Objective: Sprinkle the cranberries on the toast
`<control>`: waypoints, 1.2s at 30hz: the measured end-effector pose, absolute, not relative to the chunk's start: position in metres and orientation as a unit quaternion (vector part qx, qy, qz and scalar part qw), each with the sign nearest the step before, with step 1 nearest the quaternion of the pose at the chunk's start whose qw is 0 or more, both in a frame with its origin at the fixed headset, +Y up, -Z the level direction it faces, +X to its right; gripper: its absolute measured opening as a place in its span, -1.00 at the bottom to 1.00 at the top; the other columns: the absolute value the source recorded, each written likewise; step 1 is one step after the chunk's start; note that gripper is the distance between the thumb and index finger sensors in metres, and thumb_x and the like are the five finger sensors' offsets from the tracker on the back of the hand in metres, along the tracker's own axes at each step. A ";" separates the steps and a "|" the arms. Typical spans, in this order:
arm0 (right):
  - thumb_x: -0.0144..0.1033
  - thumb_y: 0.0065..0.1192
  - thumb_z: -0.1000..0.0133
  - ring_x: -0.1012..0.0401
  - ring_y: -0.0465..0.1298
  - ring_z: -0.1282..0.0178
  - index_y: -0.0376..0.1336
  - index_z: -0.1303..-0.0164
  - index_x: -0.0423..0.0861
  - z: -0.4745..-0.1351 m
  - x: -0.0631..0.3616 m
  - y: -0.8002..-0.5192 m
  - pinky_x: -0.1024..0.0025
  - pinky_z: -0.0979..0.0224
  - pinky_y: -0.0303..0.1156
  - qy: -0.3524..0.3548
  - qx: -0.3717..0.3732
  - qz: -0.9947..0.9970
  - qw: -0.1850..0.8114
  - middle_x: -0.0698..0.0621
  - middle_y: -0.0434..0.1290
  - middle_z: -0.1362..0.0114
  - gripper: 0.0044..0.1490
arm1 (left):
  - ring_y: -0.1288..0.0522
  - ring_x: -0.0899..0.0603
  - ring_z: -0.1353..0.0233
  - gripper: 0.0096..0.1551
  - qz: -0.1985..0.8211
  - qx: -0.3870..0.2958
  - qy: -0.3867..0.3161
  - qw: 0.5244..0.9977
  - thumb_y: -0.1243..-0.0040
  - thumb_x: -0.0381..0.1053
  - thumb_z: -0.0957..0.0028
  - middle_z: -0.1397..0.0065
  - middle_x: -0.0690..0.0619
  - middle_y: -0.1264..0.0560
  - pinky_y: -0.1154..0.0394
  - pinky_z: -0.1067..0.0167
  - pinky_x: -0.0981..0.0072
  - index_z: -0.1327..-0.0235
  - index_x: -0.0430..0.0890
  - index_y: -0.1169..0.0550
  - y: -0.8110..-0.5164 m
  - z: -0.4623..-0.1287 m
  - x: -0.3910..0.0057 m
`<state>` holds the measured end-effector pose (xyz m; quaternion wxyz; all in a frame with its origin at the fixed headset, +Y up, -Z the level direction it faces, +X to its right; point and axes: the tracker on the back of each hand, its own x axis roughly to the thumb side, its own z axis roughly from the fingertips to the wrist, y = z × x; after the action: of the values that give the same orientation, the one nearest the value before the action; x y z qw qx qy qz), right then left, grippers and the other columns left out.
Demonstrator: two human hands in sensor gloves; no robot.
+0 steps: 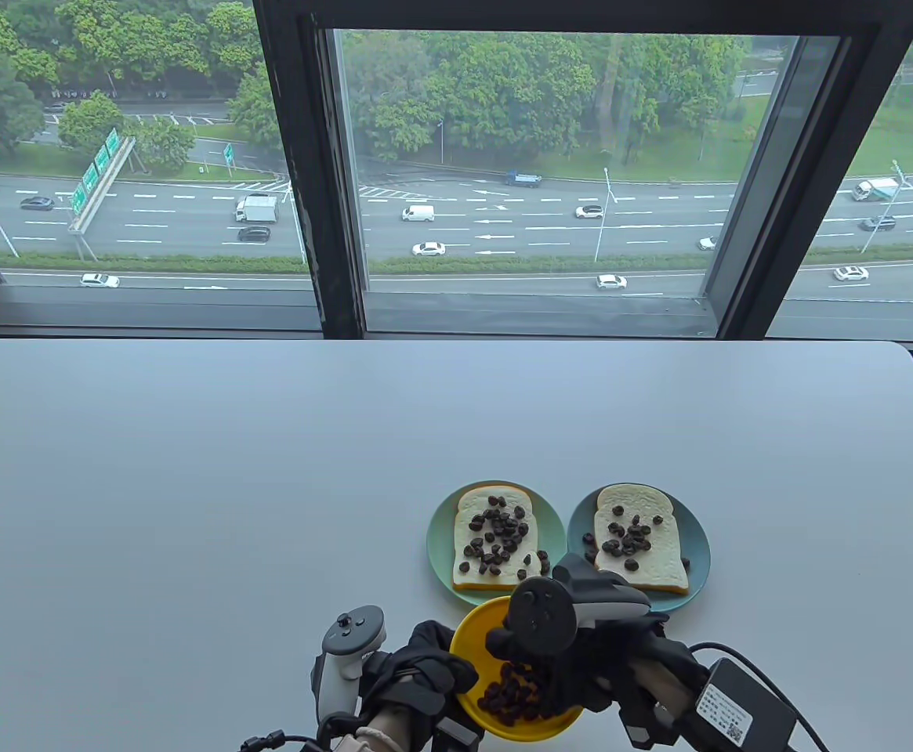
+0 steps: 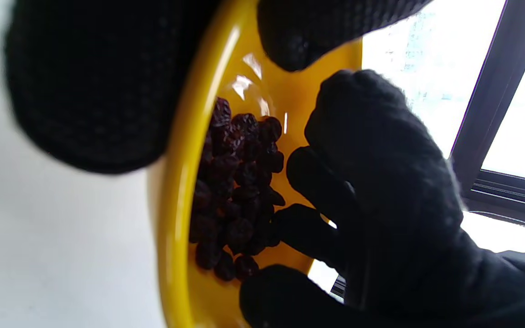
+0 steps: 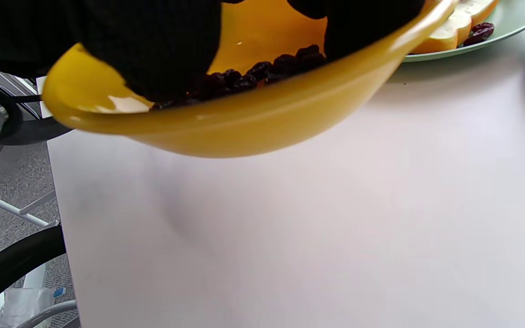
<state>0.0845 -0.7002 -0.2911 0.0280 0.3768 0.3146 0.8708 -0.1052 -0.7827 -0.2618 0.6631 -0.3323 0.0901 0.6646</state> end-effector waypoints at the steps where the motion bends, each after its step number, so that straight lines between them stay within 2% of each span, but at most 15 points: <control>1: -0.12 0.33 0.17 -0.20 0.15 -0.45 -0.25 -0.43 0.15 -0.290 0.083 -0.703 0.34 -0.36 0.43 0.318 0.380 0.868 0.028 -0.24 -0.17 -0.52 0.11 | -0.44 -0.29 0.22 -0.42 0.664 -0.328 0.093 0.665 -0.25 -0.22 0.18 -0.01 -0.28 -0.31 -0.77 0.53 0.15 -0.07 -0.06 -0.25 -0.782 -0.262 -0.105; 5: -0.15 0.34 0.16 -0.23 0.08 -0.47 -0.27 -0.42 0.21 -0.284 0.075 -0.714 0.29 -0.39 0.39 0.311 0.396 0.864 0.012 -0.20 -0.23 -0.54 0.12 | -0.42 -0.31 0.23 -0.41 0.660 -0.327 0.099 0.670 -0.26 -0.23 0.20 0.00 -0.29 -0.30 -0.77 0.54 0.12 -0.06 -0.07 -0.26 -0.783 -0.261 -0.108; 8: -0.16 0.34 0.16 -0.16 0.06 -0.48 -0.24 -0.41 0.24 -0.279 0.069 -0.723 0.29 -0.36 0.37 0.289 0.400 0.869 -0.014 -0.12 -0.18 -0.56 0.09 | -0.42 -0.31 0.24 -0.40 0.656 -0.334 0.095 0.670 -0.26 -0.23 0.21 0.00 -0.31 -0.29 -0.76 0.55 0.13 -0.06 -0.09 -0.25 -0.783 -0.260 -0.107; 13: -0.15 0.33 0.23 -0.09 0.24 -0.41 -0.10 -0.37 0.19 -0.266 0.057 -0.729 0.33 -0.26 0.50 0.180 0.418 0.886 -0.086 -0.08 -0.03 -0.52 0.00 | -0.41 -0.32 0.24 -0.41 0.650 -0.335 0.096 0.676 -0.26 -0.24 0.21 0.00 -0.31 -0.28 -0.76 0.55 0.11 -0.06 -0.09 -0.25 -0.784 -0.259 -0.107; 16: -0.20 0.34 0.24 0.03 0.45 -0.22 0.09 -0.22 0.19 -0.264 0.055 -0.725 0.43 -0.06 0.63 0.096 0.414 0.902 -0.070 0.01 0.18 -0.41 -0.20 | -0.41 -0.32 0.24 -0.41 0.659 -0.336 0.090 0.667 -0.26 -0.24 0.21 0.01 -0.31 -0.28 -0.76 0.56 0.11 -0.06 -0.09 -0.26 -0.785 -0.259 -0.106; 19: -0.21 0.38 0.27 0.05 0.50 -0.13 0.18 -0.10 0.22 -0.265 0.057 -0.722 0.45 0.02 0.67 0.092 0.415 0.903 -0.058 0.02 0.25 -0.36 -0.30 | -0.41 -0.32 0.25 -0.41 0.661 -0.340 0.088 0.663 -0.26 -0.24 0.21 0.01 -0.31 -0.29 -0.76 0.56 0.12 -0.06 -0.09 -0.26 -0.786 -0.258 -0.104; 21: -0.28 0.36 0.21 0.11 0.54 -0.05 0.27 0.06 0.22 -0.268 0.057 -0.722 0.51 0.09 0.70 0.086 0.417 0.903 -0.057 0.10 0.30 -0.31 -0.49 | -0.41 -0.32 0.25 -0.41 0.665 -0.340 0.085 0.659 -0.26 -0.24 0.21 0.01 -0.31 -0.29 -0.76 0.56 0.11 -0.06 -0.09 -0.26 -0.786 -0.259 -0.103; 27: -0.26 0.42 0.25 0.14 0.57 0.02 0.33 0.22 0.25 -0.268 0.057 -0.718 0.56 0.15 0.75 0.085 0.418 0.903 -0.054 0.15 0.34 -0.25 -0.58 | -0.41 -0.31 0.24 -0.41 0.663 -0.345 0.088 0.659 -0.26 -0.24 0.20 0.00 -0.30 -0.29 -0.76 0.55 0.13 -0.07 -0.08 -0.25 -0.788 -0.259 -0.104; 31: -0.25 0.43 0.29 0.16 0.58 0.04 0.36 0.32 0.26 -0.269 0.061 -0.712 0.58 0.19 0.76 0.062 0.413 0.908 -0.042 0.18 0.39 -0.18 -0.63 | -0.43 -0.29 0.22 -0.41 0.649 -0.342 0.083 0.675 -0.24 -0.22 0.19 -0.01 -0.28 -0.30 -0.77 0.54 0.16 -0.08 -0.05 -0.24 -0.786 -0.262 -0.104; 36: -0.24 0.44 0.31 0.18 0.59 0.05 0.38 0.35 0.26 -0.270 0.067 -0.702 0.59 0.20 0.76 0.051 0.408 0.911 -0.008 0.22 0.43 -0.11 -0.65 | -0.44 -0.28 0.22 -0.41 0.652 -0.356 0.090 0.663 -0.22 -0.21 0.17 -0.02 -0.27 -0.30 -0.77 0.52 0.18 -0.08 -0.05 -0.23 -0.791 -0.261 -0.104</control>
<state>0.0668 -0.7021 -0.2698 -0.0078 0.4083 0.0510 0.9114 -0.1038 -0.7905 -0.2613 0.6631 -0.3564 0.0904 0.6520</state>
